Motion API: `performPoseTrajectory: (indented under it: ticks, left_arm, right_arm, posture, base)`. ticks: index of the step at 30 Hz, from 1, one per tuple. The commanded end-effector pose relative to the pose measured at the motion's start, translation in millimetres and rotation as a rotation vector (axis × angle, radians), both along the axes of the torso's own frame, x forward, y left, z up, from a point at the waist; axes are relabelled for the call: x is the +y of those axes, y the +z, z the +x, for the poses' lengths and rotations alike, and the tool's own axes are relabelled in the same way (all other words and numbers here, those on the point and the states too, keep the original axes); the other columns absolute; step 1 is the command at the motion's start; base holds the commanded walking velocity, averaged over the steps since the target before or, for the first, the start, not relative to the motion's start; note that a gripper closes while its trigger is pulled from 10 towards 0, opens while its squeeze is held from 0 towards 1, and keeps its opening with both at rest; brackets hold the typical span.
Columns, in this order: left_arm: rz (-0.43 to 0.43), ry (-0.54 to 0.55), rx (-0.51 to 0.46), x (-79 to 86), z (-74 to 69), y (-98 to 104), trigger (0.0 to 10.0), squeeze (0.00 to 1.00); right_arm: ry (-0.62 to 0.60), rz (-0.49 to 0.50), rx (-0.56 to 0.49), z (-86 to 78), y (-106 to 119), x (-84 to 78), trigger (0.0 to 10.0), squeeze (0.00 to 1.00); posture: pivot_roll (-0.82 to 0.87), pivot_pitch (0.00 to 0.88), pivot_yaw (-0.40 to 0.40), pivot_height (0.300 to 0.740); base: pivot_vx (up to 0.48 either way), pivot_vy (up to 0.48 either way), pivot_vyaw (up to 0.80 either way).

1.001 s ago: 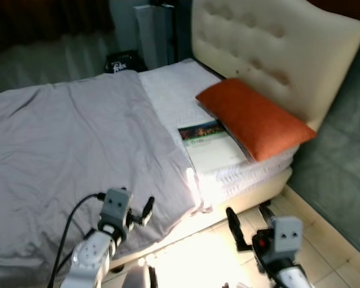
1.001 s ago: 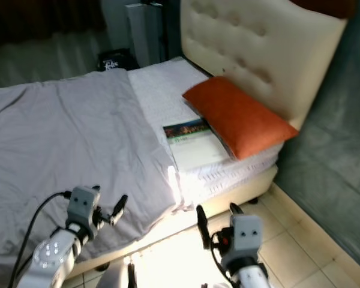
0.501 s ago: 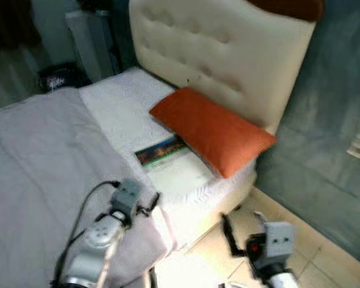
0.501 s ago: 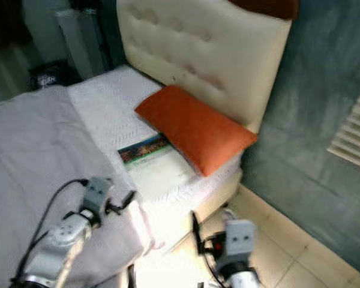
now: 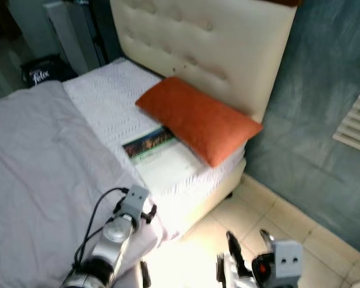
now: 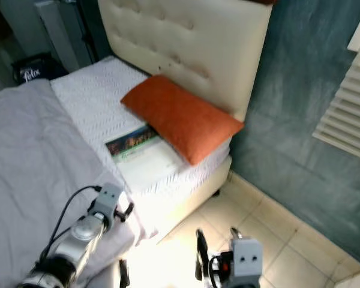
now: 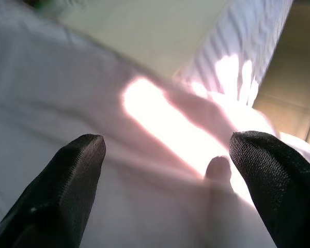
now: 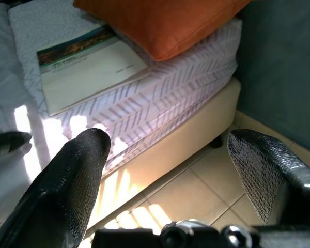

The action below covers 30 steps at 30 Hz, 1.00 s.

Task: Clean up the room

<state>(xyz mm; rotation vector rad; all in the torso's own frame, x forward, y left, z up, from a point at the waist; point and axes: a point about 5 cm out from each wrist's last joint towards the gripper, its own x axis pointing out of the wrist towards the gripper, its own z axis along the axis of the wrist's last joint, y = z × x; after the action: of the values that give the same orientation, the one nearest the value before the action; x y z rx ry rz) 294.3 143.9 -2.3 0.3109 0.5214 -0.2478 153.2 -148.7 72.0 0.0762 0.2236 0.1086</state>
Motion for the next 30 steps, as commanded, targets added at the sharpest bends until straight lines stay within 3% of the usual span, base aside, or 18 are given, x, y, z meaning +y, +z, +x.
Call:
performPoseTrajectory:
  ticks: [1,5,9,18,19,20,30]
  left_arm:
    - [0.029,0.022,-0.013,3.7,5.4,4,10.0,0.00]
    - [0.084,0.046,-0.025,2.4,7.2,3,10.0,0.00]
    - [0.186,0.093,-0.051,15.1,12.7,7,10.0,0.00]
    - [0.186,0.121,0.092,27.5,2.4,-6,10.0,0.00]
    - [0.192,0.120,0.099,27.2,1.6,-7,3.9,0.00]
    - [0.191,0.120,0.101,26.4,1.5,-7,0.0,0.00]
    - [0.167,0.103,0.139,20.3,-0.1,-10,0.0,0.00]
  right_arm:
    - [0.011,0.016,-0.008,-1.3,5,4.0,10.0,0.00]
    - [0.024,0.016,0.002,-3.8,5,6.0,10.0,0.00]
    - [0.023,0.014,0.009,-5.9,7,5.6,10.0,0.00]
    - [0.027,0.013,0.039,-12.8,9,3.7,10.0,0.00]
    - [0.028,0.011,0.041,-12.9,9,3.3,10.0,0.00]
    - [0.028,0.010,0.043,-12.8,9,2.8,10.0,0.00]
    - [0.023,0.013,0.053,-8.8,7,1.3,10.0,0.00]
  posture:
    - [-0.21,0.136,0.038,0.621]
    - [-0.23,0.151,0.028,0.621]
    - [-0.25,0.182,0.029,0.621]
    - [-0.27,0.215,0.008,0.621]
    - [-0.27,0.216,0.007,0.621]
    - [-0.27,0.215,0.005,0.621]
    - [-0.25,0.182,0.012,0.621]
  base:
    - [0.000,0.000,0.00]
    - [0.000,0.000,0.00]
    - [0.000,0.000,0.00]
    - [0.000,0.000,0.00]
    - [0.000,0.000,0.00]
    - [0.000,0.000,0.00]
    - [0.000,0.000,0.00]
